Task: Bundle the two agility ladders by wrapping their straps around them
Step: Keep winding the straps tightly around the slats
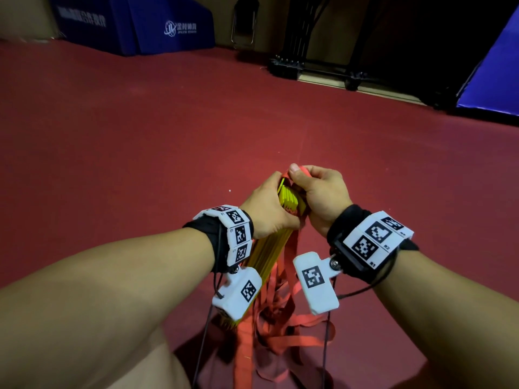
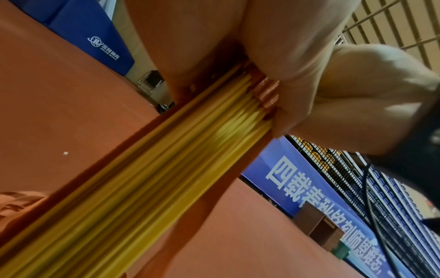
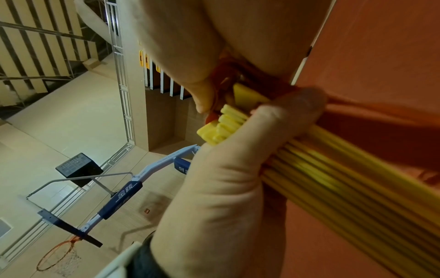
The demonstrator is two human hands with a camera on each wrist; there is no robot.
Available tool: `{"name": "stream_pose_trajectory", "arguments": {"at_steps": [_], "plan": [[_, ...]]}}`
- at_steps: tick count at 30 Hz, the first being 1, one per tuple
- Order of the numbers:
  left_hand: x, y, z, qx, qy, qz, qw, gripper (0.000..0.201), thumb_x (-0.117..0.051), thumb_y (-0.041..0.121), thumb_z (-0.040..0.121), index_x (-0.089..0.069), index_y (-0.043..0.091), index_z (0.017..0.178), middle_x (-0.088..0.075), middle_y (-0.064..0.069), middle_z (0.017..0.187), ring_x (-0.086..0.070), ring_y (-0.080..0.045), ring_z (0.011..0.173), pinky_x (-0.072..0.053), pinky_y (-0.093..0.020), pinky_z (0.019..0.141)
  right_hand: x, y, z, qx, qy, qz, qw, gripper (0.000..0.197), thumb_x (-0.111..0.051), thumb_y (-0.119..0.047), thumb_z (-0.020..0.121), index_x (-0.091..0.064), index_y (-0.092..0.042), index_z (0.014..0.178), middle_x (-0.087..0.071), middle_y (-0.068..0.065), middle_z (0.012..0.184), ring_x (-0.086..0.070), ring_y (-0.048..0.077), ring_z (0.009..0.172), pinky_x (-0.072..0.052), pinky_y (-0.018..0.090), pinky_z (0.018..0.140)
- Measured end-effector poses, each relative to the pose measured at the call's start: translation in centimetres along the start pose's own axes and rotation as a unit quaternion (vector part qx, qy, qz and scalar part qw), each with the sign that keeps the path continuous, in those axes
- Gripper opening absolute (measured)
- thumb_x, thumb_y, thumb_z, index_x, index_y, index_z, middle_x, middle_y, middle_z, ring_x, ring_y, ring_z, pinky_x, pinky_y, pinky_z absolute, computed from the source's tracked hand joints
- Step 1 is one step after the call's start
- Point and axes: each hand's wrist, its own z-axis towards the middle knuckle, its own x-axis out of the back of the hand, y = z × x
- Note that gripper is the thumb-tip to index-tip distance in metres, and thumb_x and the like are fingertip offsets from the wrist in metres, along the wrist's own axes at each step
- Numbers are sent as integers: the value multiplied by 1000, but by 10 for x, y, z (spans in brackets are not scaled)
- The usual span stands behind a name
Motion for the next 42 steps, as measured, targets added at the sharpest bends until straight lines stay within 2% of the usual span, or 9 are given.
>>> {"name": "stream_pose_trajectory", "arguments": {"at_steps": [4,8,13,16,25,28,33,36,42], "plan": [[3,1,0,6,-21,24,999,72,-79,25,52,-50,20,118,-63,1,88,-65,-25,80,-57,-43,71,6,-4,2,13,-4,-87,996,26,-68,-16,95,-60,-7,72,-54,0,52,-53,13,44,-45,25,47],[15,-5,4,1,-4,38,999,47,-81,11,68,-49,16,102,-55,3,76,-52,-16,64,-43,-32,61,12,-12,2,47,-5,-220,974,31,-73,-24,91,-60,-10,68,-46,-4,49,-38,11,41,-31,20,40],[12,-2,0,-3,20,84,996,59,-86,25,69,-45,18,110,-62,1,88,-64,-23,78,-54,-39,67,5,-22,-9,38,-62,-228,971,35,-66,-19,96,-60,-11,63,-49,2,50,-38,11,36,-30,20,38],[6,4,-3,7,40,110,993,68,-86,38,71,-35,20,112,-60,2,89,-65,-25,81,-48,-37,65,2,-24,-10,51,-61,-255,964,34,-63,-18,97,-62,-10,63,-50,2,50,-40,9,35,-31,19,36],[-8,8,-6,-5,40,76,996,68,-84,30,76,-26,18,108,-60,1,86,-66,-26,79,-48,-38,64,6,-20,-5,46,-39,-284,957,47,-49,-28,102,-50,-16,57,-48,-1,44,-44,14,40,-34,32,52],[-7,8,-4,5,35,77,996,65,-85,30,75,-31,19,109,-60,1,87,-65,-23,80,-46,-34,60,9,-22,-7,42,-65,-277,958,43,-48,-27,104,-51,-14,63,-45,2,47,-39,11,36,-32,27,45],[5,2,1,20,66,80,994,43,-76,23,83,-43,18,111,-54,8,86,-58,-18,79,-35,-26,56,3,-17,-10,136,-104,-390,905,34,-51,-26,100,-61,-11,71,-64,9,65,-56,22,57,-49,44,60],[9,-1,1,18,91,67,993,39,-76,21,82,-43,19,102,-53,9,80,-50,-3,67,-31,-16,47,3,-20,-13,187,-107,-442,871,30,-52,-26,100,-65,-13,76,-68,8,71,-61,24,67,-47,37,61],[15,-6,2,6,139,37,990,39,-77,15,72,-43,17,92,-53,5,74,-48,-14,64,-35,-29,53,8,-14,-12,218,-110,-483,841,22,-64,-38,93,-63,-22,77,-64,-2,67,-57,17,64,-34,31,57]]}}
